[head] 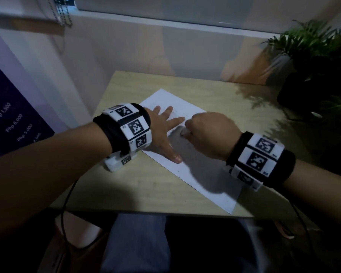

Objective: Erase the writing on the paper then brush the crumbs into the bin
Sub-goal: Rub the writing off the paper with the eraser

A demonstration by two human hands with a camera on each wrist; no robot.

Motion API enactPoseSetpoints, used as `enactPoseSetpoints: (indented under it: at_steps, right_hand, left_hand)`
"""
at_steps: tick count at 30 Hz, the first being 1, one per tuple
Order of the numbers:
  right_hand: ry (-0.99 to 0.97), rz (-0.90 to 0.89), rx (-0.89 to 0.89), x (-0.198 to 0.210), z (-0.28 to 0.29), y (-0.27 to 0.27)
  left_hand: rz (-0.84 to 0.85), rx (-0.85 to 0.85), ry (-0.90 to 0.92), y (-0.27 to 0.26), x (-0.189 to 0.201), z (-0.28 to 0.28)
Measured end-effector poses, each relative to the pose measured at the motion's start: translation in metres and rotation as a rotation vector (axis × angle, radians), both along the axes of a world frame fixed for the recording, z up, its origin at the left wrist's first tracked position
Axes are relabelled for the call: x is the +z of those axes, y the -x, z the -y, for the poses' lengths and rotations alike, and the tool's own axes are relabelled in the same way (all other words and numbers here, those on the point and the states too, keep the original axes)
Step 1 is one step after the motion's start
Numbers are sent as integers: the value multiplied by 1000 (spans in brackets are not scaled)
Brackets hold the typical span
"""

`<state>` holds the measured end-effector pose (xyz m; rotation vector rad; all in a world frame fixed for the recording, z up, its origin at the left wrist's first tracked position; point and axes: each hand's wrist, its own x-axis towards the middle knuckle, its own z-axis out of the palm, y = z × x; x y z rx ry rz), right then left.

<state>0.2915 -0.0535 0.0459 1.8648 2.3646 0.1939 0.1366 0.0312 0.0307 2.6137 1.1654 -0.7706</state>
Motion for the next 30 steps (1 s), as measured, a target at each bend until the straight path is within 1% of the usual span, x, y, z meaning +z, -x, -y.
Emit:
enactPoseSetpoints:
  at_steps: [2, 4, 5, 6, 8, 9, 11, 12, 14, 16, 18, 20, 22, 24, 25, 26, 27, 28, 30]
  right_hand:
    - [76, -96, 45, 3, 10, 4]
    - [201, -188, 3, 9, 7, -3]
    - [222, -189, -20, 12, 3, -10]
    - [208, -165, -48, 13, -3, -15]
    - [115, -76, -92, 11, -7, -20]
    - [61, -26, -84, 8, -6, -17]
    - [-3, 32, -11, 2, 5, -4]
    - [-7, 32, 38, -1, 12, 3]
    - [49, -52, 95, -1, 20, 8]
    - [136, -151, 55, 3, 17, 1]
    - [121, -124, -7, 5, 6, -10]
    - [28, -30, -43, 3, 0, -15]
    - [-28, 36, -21, 0, 6, -9]
    - [-36, 56, 70, -3, 18, 5]
    - [0, 11, 110, -2, 23, 9]
    - [63, -71, 108, 2, 24, 10]
    - [125, -148, 77, 7, 22, 9]
    - [155, -172, 39, 11, 16, 5]
    - [99, -88, -26, 14, 1, -5]
  left_hand:
    - [-7, -3, -2, -2, 1, 1]
    - [-6, 1, -2, -1, 1, 1]
    - [-8, -1, -2, 0, 0, 2]
    - [-11, -4, -2, 1, 0, 0]
    - [-19, -5, -3, 2, 0, -1]
    - [-21, -7, -10, 2, -1, -1]
    - [-11, -18, -46, 2, -2, 2]
    - [-2, -23, -70, 2, -3, 5]
    - [5, -28, -91, 2, -4, 7]
    - [-21, -29, -47, 3, -3, 2]
    - [-38, -32, 4, 6, 0, -5]
    - [-37, -40, 17, 9, 0, -8]
    - [-26, -50, -6, 9, -3, -7]
    - [-25, -53, -43, 8, -5, -5]
    - [-31, -54, -59, 7, -5, -5]
    - [-37, -56, -64, 6, -5, -5]
    - [-41, -55, -54, 6, -5, -6]
    - [-42, -51, -37, 7, -4, -7]
    - [-38, -51, -18, 8, -3, -9]
